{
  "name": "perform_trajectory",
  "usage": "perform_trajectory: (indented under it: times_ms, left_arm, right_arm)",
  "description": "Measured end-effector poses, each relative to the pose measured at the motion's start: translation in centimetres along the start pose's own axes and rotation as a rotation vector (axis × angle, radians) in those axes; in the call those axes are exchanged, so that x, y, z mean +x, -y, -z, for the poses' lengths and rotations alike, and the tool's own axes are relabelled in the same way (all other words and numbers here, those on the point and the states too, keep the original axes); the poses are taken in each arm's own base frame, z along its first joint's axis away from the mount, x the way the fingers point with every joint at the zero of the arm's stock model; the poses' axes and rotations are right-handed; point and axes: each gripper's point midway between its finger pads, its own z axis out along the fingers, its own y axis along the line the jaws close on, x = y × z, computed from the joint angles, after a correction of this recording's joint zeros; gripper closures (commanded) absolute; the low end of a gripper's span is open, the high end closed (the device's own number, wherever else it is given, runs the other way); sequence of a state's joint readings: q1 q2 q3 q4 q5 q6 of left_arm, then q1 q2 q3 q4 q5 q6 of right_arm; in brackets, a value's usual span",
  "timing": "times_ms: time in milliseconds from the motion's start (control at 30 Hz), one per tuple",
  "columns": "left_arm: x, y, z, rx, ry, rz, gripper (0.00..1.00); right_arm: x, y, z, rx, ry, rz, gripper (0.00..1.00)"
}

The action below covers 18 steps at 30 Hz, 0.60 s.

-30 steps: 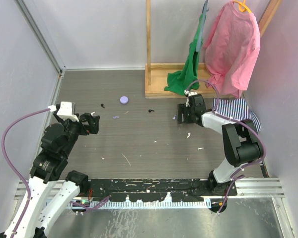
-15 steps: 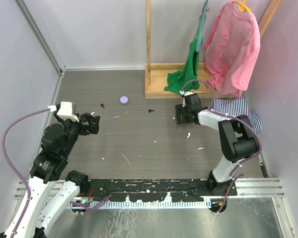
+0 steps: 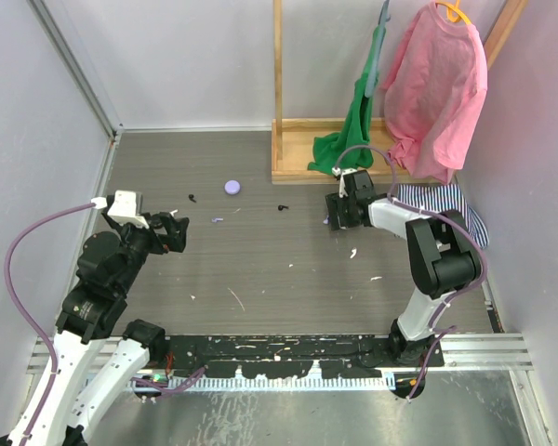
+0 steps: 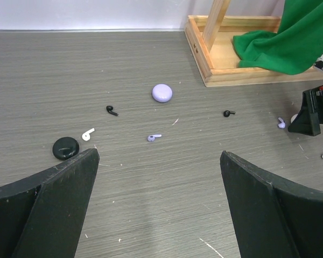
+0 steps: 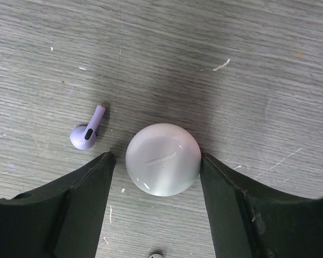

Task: Insert the wireless bluetooth earbuds into the charging case
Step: Pick up the charging case at the center of the board.

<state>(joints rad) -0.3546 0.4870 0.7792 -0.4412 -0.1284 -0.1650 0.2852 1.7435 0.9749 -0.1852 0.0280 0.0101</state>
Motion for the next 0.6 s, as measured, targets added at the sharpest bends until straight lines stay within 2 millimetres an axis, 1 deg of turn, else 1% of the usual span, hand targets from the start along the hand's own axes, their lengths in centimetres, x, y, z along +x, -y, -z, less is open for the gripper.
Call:
perform_trajectory:
  times_ms: [67,300,600]
  left_arm:
    - [-0.01,0.04,0.01,0.002,0.0,0.0,0.02]
    - [0.01,0.17,0.01,0.009,-0.001,0.0,0.02]
    - [0.12,0.54,-0.02,0.029,-0.007,0.003,0.02]
  right_arm:
    - [-0.06,-0.09,-0.02,-0.007,-0.002,0.009,0.31]
    - [-0.23,-0.24,-0.19,-0.031,-0.017,0.034,0.41]
    - [-0.11,-0.53,0.02,-0.031,-0.019,0.017,0.51]
